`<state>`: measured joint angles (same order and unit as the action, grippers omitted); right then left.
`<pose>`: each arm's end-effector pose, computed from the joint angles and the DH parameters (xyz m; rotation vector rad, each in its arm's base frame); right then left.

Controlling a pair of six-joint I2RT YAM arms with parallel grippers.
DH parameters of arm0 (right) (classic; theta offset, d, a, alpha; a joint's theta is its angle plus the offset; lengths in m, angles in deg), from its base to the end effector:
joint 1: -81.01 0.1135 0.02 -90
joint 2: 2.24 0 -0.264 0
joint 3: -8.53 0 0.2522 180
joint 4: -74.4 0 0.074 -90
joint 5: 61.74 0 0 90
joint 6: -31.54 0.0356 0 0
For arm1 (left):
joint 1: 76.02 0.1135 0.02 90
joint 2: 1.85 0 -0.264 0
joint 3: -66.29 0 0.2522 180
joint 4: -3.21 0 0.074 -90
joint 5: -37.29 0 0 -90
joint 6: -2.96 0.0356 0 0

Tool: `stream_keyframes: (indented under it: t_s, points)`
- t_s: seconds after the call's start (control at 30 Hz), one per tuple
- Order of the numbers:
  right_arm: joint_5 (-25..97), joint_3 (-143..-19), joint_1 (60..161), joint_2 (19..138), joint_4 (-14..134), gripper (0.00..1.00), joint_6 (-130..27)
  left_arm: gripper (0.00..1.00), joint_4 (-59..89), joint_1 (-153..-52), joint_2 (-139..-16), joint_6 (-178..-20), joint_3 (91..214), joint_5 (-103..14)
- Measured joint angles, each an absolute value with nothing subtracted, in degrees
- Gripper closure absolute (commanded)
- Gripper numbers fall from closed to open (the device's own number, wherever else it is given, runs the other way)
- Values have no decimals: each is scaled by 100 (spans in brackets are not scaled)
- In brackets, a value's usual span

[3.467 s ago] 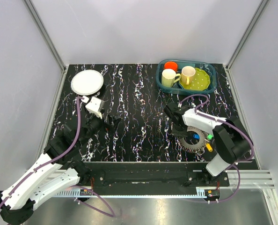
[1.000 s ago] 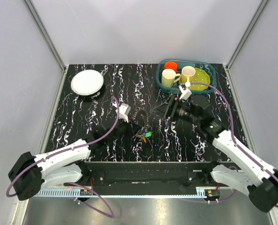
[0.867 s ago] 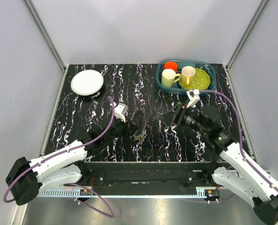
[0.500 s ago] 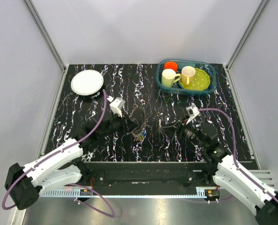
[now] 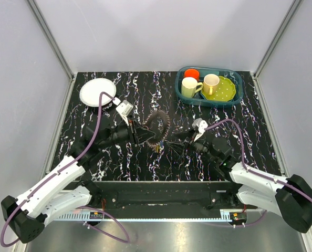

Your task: Remove the keys from the keyring

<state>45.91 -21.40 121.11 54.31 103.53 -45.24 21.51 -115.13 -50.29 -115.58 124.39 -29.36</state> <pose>0.1520 0.1421 0.2255 -0.6205 1.4867 0.9662 0.1455 -0.1365 0.3373 0.4950 1.8026 -1.1966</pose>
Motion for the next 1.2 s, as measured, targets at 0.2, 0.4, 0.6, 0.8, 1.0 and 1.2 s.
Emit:
stream_keyframes:
  t_s: [0.2,0.4,0.6,0.8,1.0,1.2]
  points:
    - [4580,-2033,12325,5678,11149,36,-5184,100,2085,-11437,-4999,-11560,12712,-2387]
    - [4530,-2035,12607,5805,11426,36,-5744,100,1978,-11434,-4994,-11604,13014,-2145]
    - [4399,-2035,12845,6034,11662,37,-6054,100,1985,-11434,-4997,-11671,13031,-2110]
    - [3924,-2035,13151,6227,11962,41,-6312,100,1985,-11434,-4997,-11698,13031,-2110]
    - [3205,-2022,13267,6246,12202,42,-6614,100,1993,-11434,-4994,-11700,13031,-2116]
    - [2989,-2020,13267,6294,12303,43,-6747,100,2004,-11434,-4994,-11700,13031,-2118]
